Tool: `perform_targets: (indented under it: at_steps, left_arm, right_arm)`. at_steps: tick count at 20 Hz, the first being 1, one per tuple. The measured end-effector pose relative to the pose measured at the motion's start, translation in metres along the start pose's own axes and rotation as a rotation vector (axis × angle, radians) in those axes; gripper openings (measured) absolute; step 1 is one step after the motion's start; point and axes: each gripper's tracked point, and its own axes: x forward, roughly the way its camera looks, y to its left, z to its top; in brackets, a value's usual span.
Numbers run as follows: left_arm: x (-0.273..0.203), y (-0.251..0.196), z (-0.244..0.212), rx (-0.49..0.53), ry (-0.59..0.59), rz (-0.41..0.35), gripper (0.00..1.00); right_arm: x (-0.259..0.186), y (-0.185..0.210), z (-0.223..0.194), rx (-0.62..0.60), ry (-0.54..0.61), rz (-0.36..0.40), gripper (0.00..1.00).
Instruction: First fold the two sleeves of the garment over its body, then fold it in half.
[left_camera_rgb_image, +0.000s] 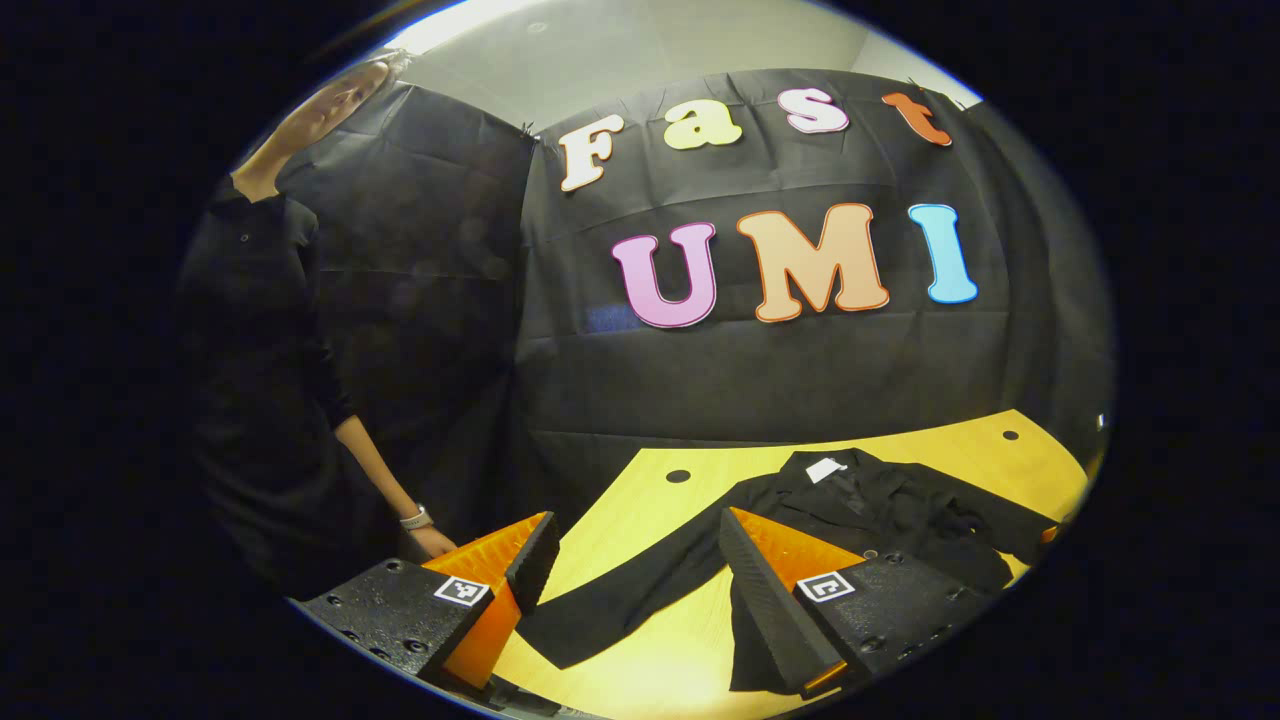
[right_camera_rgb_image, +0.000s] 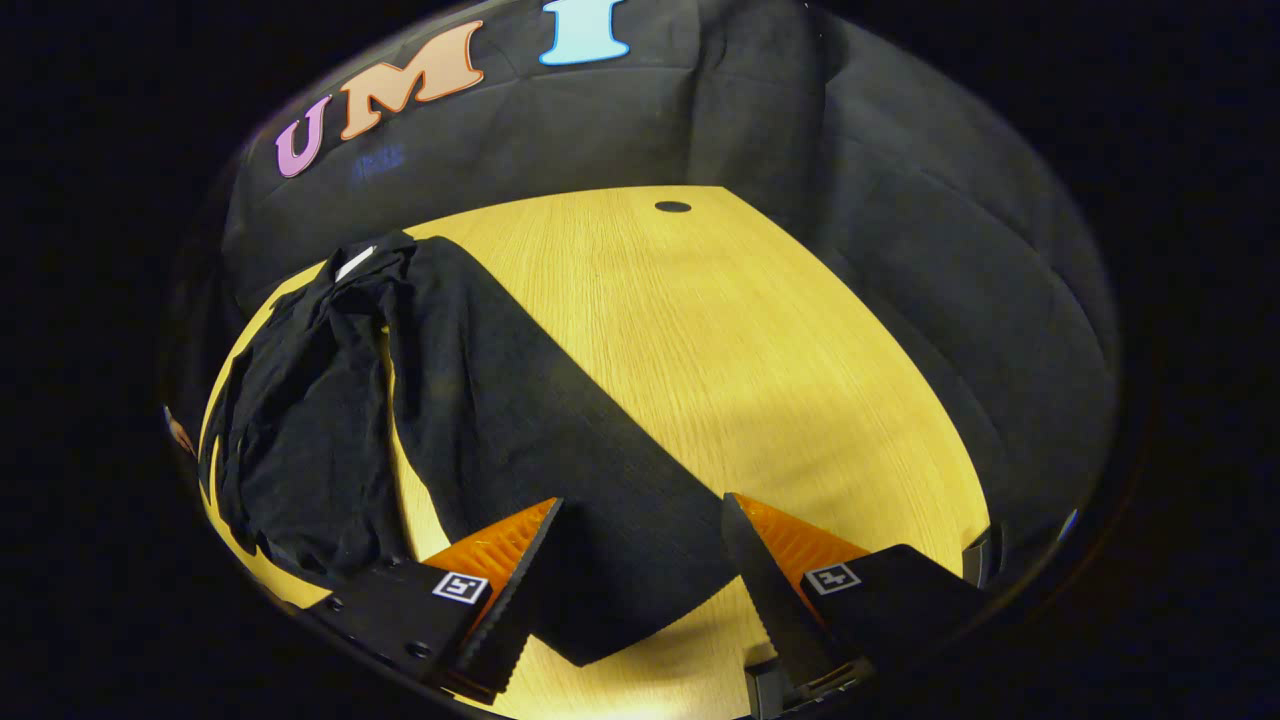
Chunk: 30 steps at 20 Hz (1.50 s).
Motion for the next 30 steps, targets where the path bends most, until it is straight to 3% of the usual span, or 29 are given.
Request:
perform_targets:
  at_steps: [1, 3, 4, 7, 8, 11, 13, 14, 15, 17, 20, 22, 23, 30]
  left_arm:
    - [0.0, 0.0, 0.002, 0.004, -0.006, -0.003, 0.95]
    - [0.001, -0.005, 0.005, 0.012, -0.012, -0.018, 0.98]
    - [0.002, -0.007, 0.006, 0.016, -0.014, -0.026, 0.98]
    - [0.004, -0.016, 0.013, 0.01, -0.03, -0.051, 0.97]
    - [0.004, -0.019, 0.016, 0.003, -0.038, -0.064, 0.98]
    - [0.005, -0.021, 0.019, 0.01, -0.05, -0.074, 0.97]
    - [0.005, -0.023, 0.02, 0.005, -0.052, -0.081, 0.98]
    - [0.004, -0.024, 0.018, -0.004, -0.049, -0.086, 0.98]
    - [0.002, -0.023, 0.017, -0.014, -0.046, -0.085, 0.98]
    - [0.001, -0.022, 0.014, -0.032, -0.043, -0.082, 0.98]
    - [-0.001, -0.019, 0.008, -0.043, -0.03, -0.07, 0.98]
    - [-0.004, -0.013, 0.008, -0.045, -0.032, -0.048, 0.98]
    - [-0.005, -0.011, 0.008, -0.049, -0.035, -0.038, 0.98]
    - [-0.013, -0.007, 0.004, -0.08, -0.025, 0.008, 0.98]
  right_arm:
    - [0.001, -0.001, 0.001, 0.002, -0.004, 0.004, 0.94]
    - [0.001, -0.002, -0.003, 0.014, -0.004, 0.012, 0.99]
    - [0.001, -0.002, -0.003, 0.019, -0.008, 0.014, 0.94]
    - [0.0, -0.003, -0.002, 0.012, -0.024, 0.016, 0.94]
    - [0.0, -0.004, -0.003, 0.02, -0.026, 0.02, 0.99]
    - [0.0, -0.007, -0.005, 0.037, -0.022, 0.011, 0.92]
    - [0.0, -0.004, -0.003, 0.041, -0.016, 0.007, 0.85]
    - [0.0, -0.006, -0.004, 0.042, -0.012, 0.006, 0.72]
    - [0.0, -0.005, -0.004, 0.037, -0.011, 0.01, 0.72]
    - [0.001, -0.001, -0.003, 0.023, -0.007, 0.024, 0.56]
    - [0.003, 0.004, -0.003, 0.002, 0.003, 0.042, 0.41]
    - [0.003, 0.008, -0.002, -0.022, 0.004, 0.053, 0.21]
    - [0.003, 0.007, -0.001, -0.038, -0.002, 0.053, 0.16]
    - [0.004, 0.006, -0.001, -0.081, -0.016, 0.075, 0.13]
